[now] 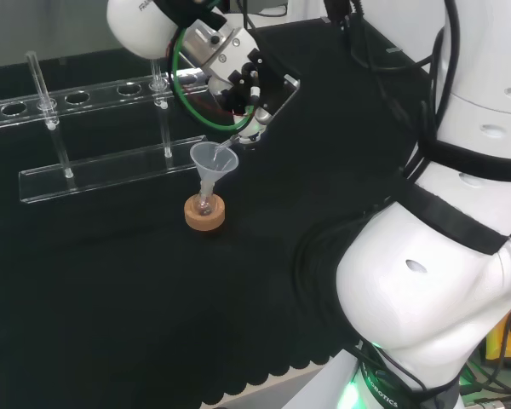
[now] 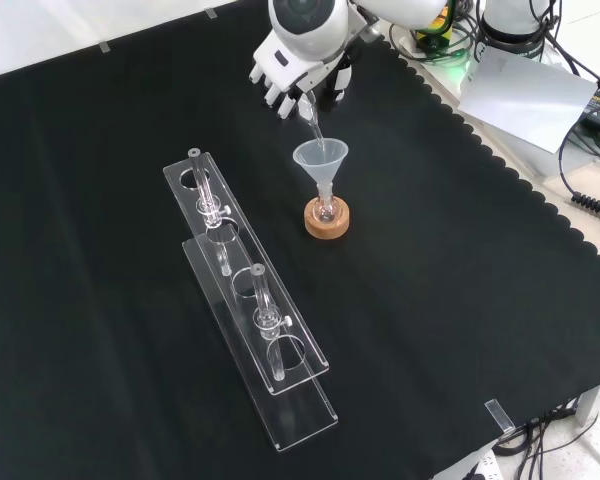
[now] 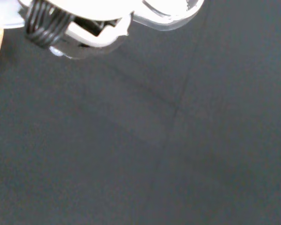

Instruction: Pour all the NaCl from the weighing funnel into the round-bottom flask.

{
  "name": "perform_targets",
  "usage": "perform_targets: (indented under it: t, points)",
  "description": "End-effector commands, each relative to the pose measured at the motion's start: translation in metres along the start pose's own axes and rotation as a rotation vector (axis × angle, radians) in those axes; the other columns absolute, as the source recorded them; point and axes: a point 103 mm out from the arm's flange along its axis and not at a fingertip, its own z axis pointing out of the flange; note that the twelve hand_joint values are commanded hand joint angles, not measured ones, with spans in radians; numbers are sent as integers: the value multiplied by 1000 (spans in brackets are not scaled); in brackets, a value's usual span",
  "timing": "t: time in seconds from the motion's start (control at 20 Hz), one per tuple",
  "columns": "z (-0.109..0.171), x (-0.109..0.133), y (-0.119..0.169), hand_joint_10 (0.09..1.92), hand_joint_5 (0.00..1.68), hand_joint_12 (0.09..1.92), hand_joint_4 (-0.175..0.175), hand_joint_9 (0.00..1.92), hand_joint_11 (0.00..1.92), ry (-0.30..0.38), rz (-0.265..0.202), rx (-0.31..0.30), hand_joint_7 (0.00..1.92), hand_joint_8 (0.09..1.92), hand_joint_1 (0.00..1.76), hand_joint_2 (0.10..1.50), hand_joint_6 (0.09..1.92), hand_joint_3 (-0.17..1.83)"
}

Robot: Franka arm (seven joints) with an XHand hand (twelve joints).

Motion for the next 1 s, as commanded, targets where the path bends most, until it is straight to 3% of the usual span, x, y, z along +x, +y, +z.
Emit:
perform_targets:
  t: [0.05,1.0]
  points:
    - [-9,5,2,383,1080,1199,175,1089,765,-73,2,4,800,642,1072,656,1102,856]
    - [-19,13,-2,378,1081,1201,175,1071,754,-201,18,3,770,637,1073,654,1101,860]
